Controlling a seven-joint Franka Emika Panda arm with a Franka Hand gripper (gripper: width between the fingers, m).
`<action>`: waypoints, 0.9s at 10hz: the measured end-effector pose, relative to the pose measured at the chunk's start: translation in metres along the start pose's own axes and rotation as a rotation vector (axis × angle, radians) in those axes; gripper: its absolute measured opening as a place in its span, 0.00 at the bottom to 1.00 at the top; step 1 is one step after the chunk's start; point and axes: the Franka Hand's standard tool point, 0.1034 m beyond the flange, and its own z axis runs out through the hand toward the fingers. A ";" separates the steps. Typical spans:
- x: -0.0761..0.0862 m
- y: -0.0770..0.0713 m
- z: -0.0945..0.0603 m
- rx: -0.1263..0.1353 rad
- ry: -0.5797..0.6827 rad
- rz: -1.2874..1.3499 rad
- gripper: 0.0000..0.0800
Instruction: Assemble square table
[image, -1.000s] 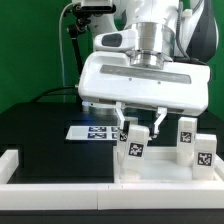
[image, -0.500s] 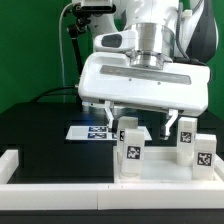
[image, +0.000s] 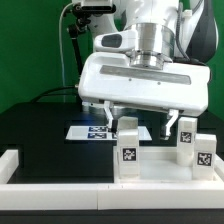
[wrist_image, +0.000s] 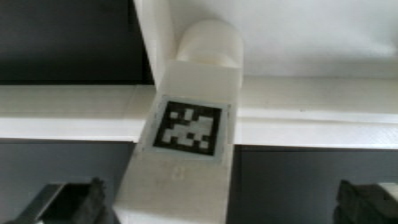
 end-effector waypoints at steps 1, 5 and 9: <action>0.000 0.000 0.000 0.000 0.000 0.000 0.81; 0.000 0.001 0.000 0.000 -0.004 0.002 0.81; 0.004 0.022 -0.010 0.112 -0.335 0.062 0.81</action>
Offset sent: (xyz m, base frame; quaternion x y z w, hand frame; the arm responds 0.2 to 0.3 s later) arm 0.0000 0.0000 0.0000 0.0000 0.0000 0.0000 1.0000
